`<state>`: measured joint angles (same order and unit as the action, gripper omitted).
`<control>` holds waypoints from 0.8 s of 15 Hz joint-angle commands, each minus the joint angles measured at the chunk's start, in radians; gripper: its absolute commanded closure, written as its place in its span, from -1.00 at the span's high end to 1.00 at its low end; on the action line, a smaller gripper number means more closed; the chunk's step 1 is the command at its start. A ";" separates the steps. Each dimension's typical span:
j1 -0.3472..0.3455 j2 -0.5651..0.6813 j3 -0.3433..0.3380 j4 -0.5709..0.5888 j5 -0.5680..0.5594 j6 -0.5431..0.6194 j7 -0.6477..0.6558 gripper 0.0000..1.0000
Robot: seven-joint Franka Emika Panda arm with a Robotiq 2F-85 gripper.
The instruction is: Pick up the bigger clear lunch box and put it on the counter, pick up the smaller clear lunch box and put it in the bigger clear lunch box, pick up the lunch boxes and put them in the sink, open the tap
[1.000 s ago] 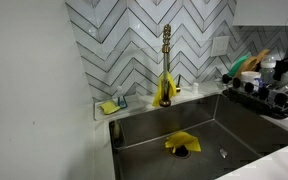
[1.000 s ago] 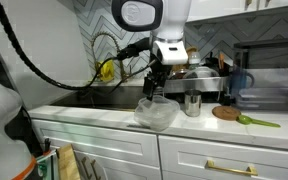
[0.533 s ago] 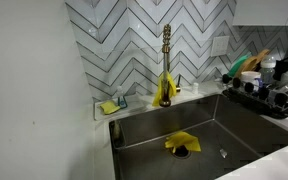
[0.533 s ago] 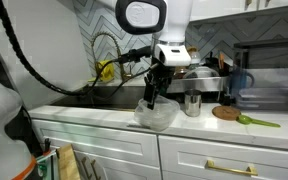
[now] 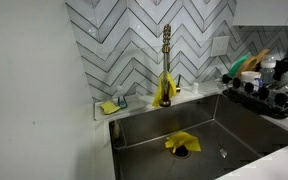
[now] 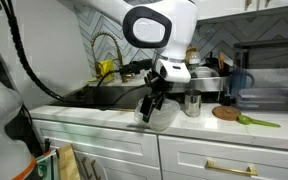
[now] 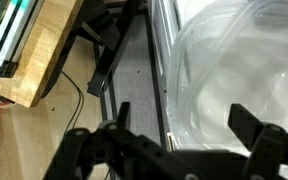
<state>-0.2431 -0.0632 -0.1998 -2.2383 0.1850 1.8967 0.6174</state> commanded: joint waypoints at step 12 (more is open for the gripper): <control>0.004 0.057 -0.016 -0.016 0.072 -0.065 -0.146 -0.61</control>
<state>-0.2432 -0.0057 -0.2066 -2.2598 0.2295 1.8837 0.5117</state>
